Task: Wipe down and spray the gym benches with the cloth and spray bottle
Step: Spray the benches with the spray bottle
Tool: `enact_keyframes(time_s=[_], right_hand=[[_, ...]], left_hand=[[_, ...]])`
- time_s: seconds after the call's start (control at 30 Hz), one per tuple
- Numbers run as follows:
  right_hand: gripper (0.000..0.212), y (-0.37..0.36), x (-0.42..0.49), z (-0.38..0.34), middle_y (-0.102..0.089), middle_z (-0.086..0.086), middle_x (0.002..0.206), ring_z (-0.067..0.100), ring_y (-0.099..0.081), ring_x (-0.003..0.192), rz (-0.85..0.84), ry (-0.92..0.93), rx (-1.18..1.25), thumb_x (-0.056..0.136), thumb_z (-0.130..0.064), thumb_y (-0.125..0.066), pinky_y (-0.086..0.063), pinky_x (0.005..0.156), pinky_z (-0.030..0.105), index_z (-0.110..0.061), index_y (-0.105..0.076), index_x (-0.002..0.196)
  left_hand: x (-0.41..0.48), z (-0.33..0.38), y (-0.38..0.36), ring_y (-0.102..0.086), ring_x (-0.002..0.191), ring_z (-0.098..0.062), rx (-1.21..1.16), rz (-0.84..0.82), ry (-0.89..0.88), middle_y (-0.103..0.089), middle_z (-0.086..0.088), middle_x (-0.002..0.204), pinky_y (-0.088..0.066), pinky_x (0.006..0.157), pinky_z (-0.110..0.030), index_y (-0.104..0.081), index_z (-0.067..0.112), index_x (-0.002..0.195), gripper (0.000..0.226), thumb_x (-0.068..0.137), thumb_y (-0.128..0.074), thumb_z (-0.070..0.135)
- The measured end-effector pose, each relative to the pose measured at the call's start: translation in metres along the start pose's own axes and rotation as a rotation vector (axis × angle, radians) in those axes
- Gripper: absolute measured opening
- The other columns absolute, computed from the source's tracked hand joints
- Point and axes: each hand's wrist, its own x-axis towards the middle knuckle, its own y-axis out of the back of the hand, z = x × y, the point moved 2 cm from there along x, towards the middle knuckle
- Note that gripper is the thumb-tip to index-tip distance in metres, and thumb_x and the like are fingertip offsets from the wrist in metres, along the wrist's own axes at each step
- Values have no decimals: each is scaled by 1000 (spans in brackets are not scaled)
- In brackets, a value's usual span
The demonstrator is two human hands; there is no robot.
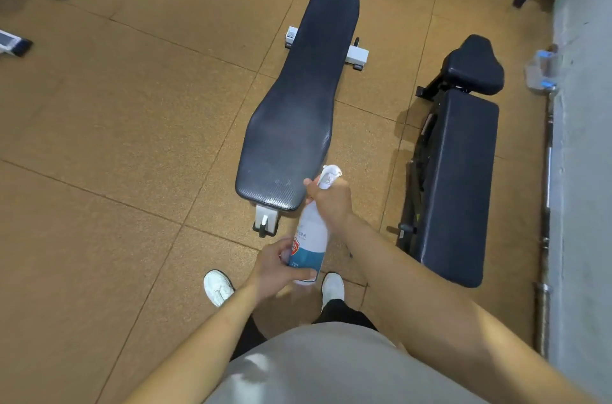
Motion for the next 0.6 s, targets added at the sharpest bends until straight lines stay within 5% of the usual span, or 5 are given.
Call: enact_keyframes(time_s=[0.17, 0.37, 0.6], right_hand=[[24, -73, -21, -15, -68, 10, 89, 22, -67, 69, 17, -46, 55, 87, -9, -77, -61, 70, 41, -7, -62, 105], [16, -134, -38, -19, -71, 10, 90, 18, -68, 61, 185, -147, 122, 90, -11, -75, -58, 60, 32, -4, -65, 100], [23, -167, -23, -30, -71, 6, 105, 17, -70, 75, 193, -234, 195, 91, -5, -73, -61, 67, 30, -11, -63, 111]], left_hand=[[-3, -16, 86, -73, 99, -4, 29, -92, -13, -78, 13, 106, -57, 80, -18, -74, 29, 113, 54, 66, -96, 16], [-6, -31, 163, -71, 111, -14, 111, -156, 34, -75, 10, 116, -60, 97, -44, -71, 32, 120, 70, 54, -96, 37], [3, -27, 201, -71, 108, -5, 73, -150, 121, -74, 16, 118, -61, 95, -40, -68, 34, 125, 77, 52, -94, 45]])
